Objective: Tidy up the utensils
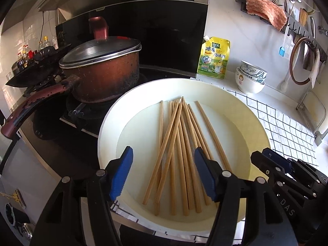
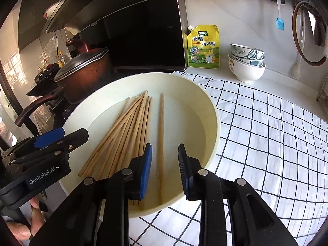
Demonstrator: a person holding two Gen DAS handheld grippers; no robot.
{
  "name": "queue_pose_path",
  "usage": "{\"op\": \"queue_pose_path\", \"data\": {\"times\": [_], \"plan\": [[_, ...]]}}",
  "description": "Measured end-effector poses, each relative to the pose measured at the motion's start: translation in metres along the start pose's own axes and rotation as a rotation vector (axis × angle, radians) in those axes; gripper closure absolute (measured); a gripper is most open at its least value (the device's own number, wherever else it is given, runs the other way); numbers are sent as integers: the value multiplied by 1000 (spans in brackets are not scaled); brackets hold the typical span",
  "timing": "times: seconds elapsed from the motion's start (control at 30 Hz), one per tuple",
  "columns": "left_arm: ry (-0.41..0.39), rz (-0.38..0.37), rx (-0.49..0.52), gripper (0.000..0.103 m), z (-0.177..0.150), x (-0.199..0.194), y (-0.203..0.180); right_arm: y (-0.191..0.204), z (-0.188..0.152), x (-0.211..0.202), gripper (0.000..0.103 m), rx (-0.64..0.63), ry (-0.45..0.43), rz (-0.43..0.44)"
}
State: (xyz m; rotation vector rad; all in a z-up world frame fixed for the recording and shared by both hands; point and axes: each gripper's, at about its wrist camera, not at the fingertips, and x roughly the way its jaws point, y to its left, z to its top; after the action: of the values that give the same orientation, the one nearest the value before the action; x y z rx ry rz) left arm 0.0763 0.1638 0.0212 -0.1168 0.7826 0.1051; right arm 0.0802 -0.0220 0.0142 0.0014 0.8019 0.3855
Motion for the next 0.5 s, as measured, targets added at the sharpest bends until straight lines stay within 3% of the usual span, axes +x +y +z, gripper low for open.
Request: {"op": "queue_pose_path", "data": {"times": [0.5], "plan": [[-17, 20, 1, 42, -8, -20, -2, 4, -3, -19, 74, -8, -37, -4]]}}
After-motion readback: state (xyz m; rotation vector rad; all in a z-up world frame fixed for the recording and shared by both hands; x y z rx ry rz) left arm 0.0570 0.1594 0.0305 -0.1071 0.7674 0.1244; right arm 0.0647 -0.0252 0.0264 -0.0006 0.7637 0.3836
